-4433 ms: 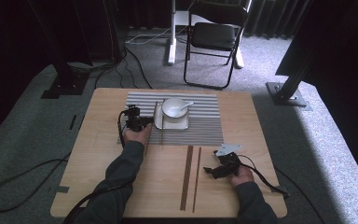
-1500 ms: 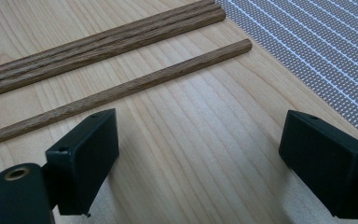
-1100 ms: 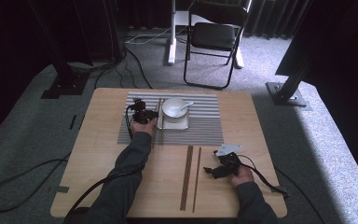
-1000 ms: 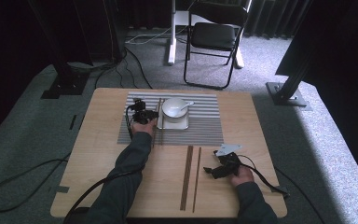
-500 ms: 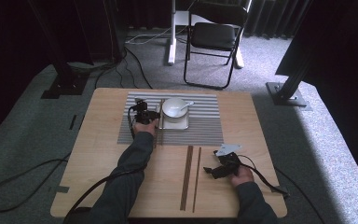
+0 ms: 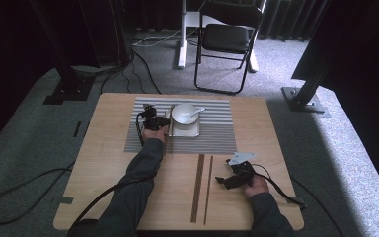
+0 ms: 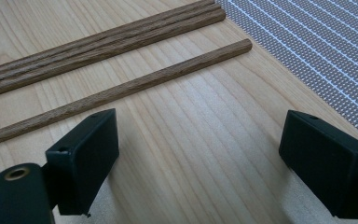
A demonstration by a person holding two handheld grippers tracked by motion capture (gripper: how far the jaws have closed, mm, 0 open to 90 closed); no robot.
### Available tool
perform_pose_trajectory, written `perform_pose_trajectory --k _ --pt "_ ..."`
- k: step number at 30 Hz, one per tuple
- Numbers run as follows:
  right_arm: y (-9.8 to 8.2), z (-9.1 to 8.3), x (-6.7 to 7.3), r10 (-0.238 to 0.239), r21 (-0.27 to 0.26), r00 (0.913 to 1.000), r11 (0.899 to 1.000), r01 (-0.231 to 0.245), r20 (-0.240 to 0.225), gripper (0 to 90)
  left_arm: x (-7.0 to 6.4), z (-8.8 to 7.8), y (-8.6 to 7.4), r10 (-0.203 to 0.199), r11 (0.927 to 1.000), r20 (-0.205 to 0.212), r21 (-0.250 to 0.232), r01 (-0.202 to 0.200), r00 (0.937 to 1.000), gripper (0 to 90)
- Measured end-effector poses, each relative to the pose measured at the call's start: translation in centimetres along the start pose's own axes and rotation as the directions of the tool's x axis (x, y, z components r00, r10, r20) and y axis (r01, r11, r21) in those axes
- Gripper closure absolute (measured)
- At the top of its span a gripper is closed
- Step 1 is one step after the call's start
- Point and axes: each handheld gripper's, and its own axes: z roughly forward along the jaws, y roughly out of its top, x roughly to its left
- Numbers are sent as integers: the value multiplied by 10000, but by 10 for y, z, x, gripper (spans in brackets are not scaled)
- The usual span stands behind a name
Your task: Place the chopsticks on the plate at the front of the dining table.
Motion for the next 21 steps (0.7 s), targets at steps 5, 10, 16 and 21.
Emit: perform_pose_trajectory --k 5,10,16,21 --pt "0 0 0 4 1 10000 10000 -4 1 113 1 1 1 -157 9999 104 27 156 9998 842" --pt "0 0 0 1 0 10000 10000 -1 0 113 3 1 2 -265 9996 163 29 265 9995 842" --pt "0 0 0 2 1 10000 10000 -2 -1 113 3 2 3 -373 9993 199 9 373 9991 842" --pt "0 0 0 1 1 10000 10000 -1 1 113 2 4 3 -401 9992 231 8 401 9989 842"
